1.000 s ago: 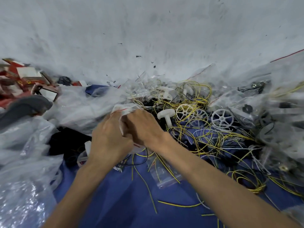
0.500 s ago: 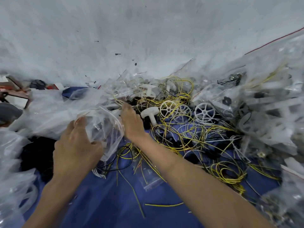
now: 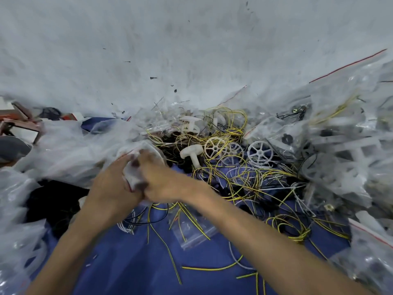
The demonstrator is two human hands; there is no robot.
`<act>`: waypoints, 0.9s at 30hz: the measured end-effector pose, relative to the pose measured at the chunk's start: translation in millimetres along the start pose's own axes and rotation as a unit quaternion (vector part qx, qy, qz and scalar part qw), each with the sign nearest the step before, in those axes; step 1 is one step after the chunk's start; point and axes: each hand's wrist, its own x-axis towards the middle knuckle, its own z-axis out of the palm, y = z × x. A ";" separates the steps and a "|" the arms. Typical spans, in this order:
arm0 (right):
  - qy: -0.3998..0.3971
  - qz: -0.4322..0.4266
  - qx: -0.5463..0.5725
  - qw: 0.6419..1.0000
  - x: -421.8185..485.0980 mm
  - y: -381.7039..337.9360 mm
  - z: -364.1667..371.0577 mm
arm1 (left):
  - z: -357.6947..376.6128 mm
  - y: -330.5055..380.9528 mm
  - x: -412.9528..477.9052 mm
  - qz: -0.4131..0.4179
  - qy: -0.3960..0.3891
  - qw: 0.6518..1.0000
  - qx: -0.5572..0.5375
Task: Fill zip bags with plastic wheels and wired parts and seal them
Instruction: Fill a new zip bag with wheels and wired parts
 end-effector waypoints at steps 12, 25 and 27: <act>0.015 0.028 0.409 0.912 21.8 31.5 -43.0 | 2.9 -8.9 4.1 -0.016 0.052 0.998 0.029; 0.300 0.270 -0.020 0.915 34.0 127.5 -22.0 | 14.8 -16.9 2.9 0.005 0.038 0.998 0.041; 0.395 0.244 0.059 0.884 26.0 112.6 -41.5 | 15.4 -15.0 2.6 0.007 0.035 0.998 0.050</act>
